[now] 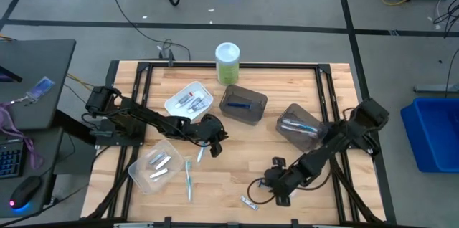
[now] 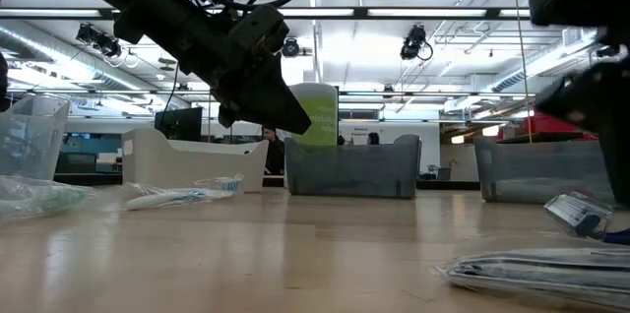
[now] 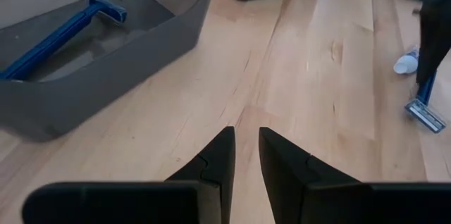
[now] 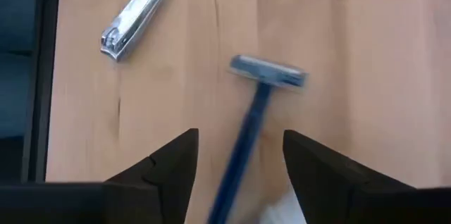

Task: Pick & Place Travel size toiletries
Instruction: Put the blue razor into the left black bin

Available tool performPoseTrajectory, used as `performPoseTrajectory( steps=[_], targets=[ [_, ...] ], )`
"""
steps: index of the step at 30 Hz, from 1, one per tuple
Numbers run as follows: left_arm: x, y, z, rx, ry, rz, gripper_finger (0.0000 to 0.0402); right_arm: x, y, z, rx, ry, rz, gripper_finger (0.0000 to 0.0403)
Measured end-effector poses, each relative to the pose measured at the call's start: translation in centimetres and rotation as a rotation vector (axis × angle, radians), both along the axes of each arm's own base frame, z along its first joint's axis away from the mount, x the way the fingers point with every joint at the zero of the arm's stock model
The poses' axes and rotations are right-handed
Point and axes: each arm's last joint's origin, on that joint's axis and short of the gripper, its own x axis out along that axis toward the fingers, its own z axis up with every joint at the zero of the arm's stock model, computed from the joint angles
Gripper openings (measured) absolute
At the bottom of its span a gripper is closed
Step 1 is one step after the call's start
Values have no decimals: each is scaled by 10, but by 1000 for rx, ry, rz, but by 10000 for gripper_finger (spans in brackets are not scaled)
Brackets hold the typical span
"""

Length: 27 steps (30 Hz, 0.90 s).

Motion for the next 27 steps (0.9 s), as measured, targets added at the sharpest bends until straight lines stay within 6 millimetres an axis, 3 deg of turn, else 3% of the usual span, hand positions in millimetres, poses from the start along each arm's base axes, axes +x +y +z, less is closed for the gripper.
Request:
performPoseTrajectory(
  steps=[4,9,17,22,27],
  targets=[
    [0,0,0,-11,-2,7,73,7,7,-21,15,18,34,205],
    [0,0,0,-8,-1,5,73,8,8,-30,-97,-9,51,177],
    [0,0,0,-4,0,3,73,10,6,-31,-173,-63,70,80],
    [0,0,0,-1,0,4,73,17,6,-24,-117,-136,36,42],
    [0,1,0,25,-5,44,73,31,-5,7,-94,-301,46,40]
  ],
)
